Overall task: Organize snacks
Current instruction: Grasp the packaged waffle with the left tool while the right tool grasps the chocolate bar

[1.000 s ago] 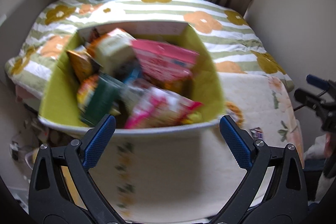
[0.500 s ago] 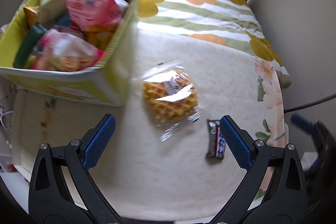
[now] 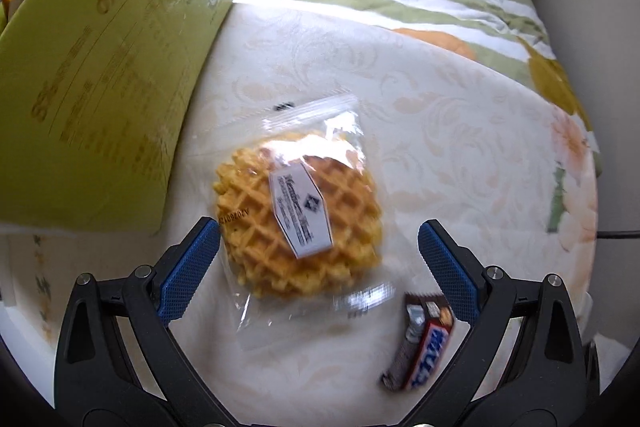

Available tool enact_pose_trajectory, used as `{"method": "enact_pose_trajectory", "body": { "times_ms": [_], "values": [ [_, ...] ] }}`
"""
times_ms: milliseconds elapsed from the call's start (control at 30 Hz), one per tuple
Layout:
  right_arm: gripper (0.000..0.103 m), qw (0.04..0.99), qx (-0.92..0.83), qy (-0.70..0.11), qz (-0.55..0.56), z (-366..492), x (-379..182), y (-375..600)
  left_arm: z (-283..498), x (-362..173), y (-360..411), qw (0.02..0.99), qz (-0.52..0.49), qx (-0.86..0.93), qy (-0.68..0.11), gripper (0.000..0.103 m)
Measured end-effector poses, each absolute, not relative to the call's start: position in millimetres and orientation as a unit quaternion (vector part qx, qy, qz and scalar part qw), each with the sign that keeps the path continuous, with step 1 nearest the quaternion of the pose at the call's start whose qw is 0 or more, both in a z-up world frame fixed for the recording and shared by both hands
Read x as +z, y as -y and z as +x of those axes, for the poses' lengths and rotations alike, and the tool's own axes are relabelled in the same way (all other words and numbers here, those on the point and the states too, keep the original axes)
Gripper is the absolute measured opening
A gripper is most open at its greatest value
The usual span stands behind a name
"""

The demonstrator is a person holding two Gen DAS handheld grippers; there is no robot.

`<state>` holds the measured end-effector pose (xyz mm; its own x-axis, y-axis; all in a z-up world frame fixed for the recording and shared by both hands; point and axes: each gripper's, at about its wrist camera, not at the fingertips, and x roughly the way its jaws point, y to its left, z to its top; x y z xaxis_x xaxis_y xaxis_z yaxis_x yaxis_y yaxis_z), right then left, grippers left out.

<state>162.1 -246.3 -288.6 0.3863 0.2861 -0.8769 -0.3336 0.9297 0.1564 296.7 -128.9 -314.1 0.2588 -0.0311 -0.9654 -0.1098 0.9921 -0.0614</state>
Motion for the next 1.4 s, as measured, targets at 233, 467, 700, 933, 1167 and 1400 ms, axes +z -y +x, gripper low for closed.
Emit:
{"method": "enact_pose_trajectory", "body": {
  "times_ms": [233, 467, 700, 933, 1167, 1400],
  "values": [
    [0.103, 0.840, 0.191, -0.508, -0.032, 160.9, -298.5, 228.2, 308.6, -332.4, 122.0, 0.782, -0.046, 0.028, -0.621, 0.099],
    [0.095, 0.841, 0.179, -0.510, -0.029, 166.5, -304.7, 222.6, 305.7, -331.0, 119.2, 0.792, -0.029, 0.018, -0.610, 0.087],
    [0.075, 0.838, 0.167, -0.518, -0.033, 172.1, -313.1, 213.1, 297.3, -327.3, 117.5, 0.799, -0.012, -0.006, -0.601, 0.080],
    [0.055, 0.843, 0.144, -0.516, -0.045, 175.8, -315.1, 203.4, 290.8, -324.2, 115.1, 0.800, -0.009, -0.019, -0.599, 0.078],
    [0.032, 0.847, 0.134, -0.512, -0.048, 173.0, -313.3, 200.6, 283.8, -322.3, 119.4, 0.800, -0.001, -0.035, -0.599, 0.077],
    [0.031, 0.855, 0.123, -0.503, -0.034, 164.8, -300.5, 214.0, 273.4, -310.6, 126.4, 0.806, 0.001, -0.048, -0.590, 0.076]
  ]
}}
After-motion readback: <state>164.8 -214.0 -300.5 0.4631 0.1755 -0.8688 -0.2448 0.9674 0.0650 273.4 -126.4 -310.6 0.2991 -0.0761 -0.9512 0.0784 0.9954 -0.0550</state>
